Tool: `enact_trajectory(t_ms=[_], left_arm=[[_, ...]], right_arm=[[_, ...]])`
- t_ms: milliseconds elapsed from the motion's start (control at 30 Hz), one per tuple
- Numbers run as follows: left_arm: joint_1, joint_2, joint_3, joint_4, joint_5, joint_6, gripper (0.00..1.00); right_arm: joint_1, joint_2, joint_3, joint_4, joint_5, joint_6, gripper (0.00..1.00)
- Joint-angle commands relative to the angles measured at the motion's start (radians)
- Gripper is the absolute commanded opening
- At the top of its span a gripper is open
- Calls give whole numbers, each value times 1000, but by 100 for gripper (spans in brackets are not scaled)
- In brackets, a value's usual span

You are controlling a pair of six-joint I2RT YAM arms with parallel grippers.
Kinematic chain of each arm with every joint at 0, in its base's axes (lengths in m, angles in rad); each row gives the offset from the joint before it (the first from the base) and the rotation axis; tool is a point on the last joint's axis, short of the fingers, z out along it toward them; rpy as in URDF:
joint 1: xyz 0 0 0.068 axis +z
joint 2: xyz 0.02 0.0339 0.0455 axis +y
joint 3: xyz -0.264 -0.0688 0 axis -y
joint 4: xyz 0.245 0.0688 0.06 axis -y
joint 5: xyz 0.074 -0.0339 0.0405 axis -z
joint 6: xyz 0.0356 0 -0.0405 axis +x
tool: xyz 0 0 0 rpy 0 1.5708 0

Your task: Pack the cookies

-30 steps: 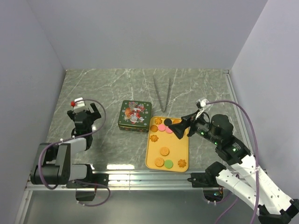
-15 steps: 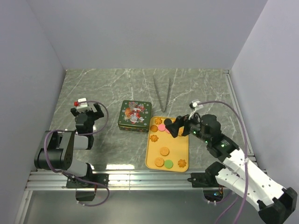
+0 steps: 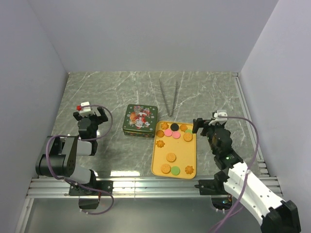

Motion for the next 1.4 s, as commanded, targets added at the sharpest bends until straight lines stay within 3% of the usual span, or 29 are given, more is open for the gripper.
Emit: enact_trajectory(t_ms=[0,233,467,700,767,1000,1367], left_arm=[[4,-6,3,64,22,11,100],[4,-9,3,64,22,11,100],[4,-9,3,64,22,12,99],[4,-9,3,61,22,11,99],[4,-9,3,61,22,11,100],[4,-7,3,64,22,12,99],[4,-6,4,64,21,12,100]], right_arm=[[-47,44,-65,202,106,-93,100],[-145,167,-187,498,148,-112,100],[-223,363,-137,701,125,-95,100],[-323,616,-83,885,2,-39,100],[-338,674,-131,1062,-65,-65,100],[-345,670,-65,916,-141,-85,100],[-349,672,-65,913,-142,-84,100]])
